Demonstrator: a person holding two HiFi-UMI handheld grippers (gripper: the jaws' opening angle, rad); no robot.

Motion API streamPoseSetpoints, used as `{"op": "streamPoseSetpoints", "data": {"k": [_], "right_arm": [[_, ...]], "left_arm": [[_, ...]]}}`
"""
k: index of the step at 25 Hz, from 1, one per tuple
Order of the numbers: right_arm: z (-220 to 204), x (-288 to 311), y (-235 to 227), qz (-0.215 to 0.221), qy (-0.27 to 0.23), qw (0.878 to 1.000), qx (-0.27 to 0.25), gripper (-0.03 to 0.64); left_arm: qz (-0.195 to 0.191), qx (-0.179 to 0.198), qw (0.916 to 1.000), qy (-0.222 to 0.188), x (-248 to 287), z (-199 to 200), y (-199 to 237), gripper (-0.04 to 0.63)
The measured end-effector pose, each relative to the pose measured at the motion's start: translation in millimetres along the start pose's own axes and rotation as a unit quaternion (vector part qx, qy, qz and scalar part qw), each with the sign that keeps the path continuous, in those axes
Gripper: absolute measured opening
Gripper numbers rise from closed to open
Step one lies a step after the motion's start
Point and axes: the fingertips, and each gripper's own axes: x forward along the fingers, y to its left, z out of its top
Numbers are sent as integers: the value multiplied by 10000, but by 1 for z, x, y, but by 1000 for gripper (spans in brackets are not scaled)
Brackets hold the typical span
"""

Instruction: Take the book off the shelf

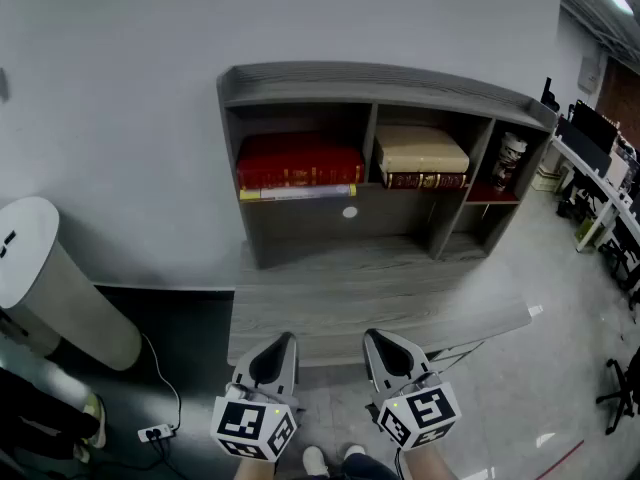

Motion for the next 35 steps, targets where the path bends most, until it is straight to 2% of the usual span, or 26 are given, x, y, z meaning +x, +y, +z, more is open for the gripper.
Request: {"op": "streamPoseSetpoints", "data": {"k": [7, 14, 19, 22, 27, 35], "right_arm": [[0, 9, -1, 102, 38, 9999, 38, 8], [-3, 18, -11, 199, 37, 9998, 71, 8], [-15, 20, -32, 144, 231, 9995, 133, 8], [-12, 24, -46, 216, 227, 9994, 171, 9], [10, 34, -68, 341, -3, 9994, 61, 9], [43, 46, -92, 509, -370, 9980, -61, 9]], "left_arm": [[-1, -144, 9999, 57, 5, 0, 5, 11], [144, -108, 9997, 169, 18, -6, 5, 11], [331, -273, 9988, 229, 26, -9, 11, 11], [470, -116, 9986, 192, 32, 1, 17, 12], [782, 80, 9969, -98, 41, 29, 29, 12], [1140, 159, 9928, -345, 52, 68, 51, 14]]}}
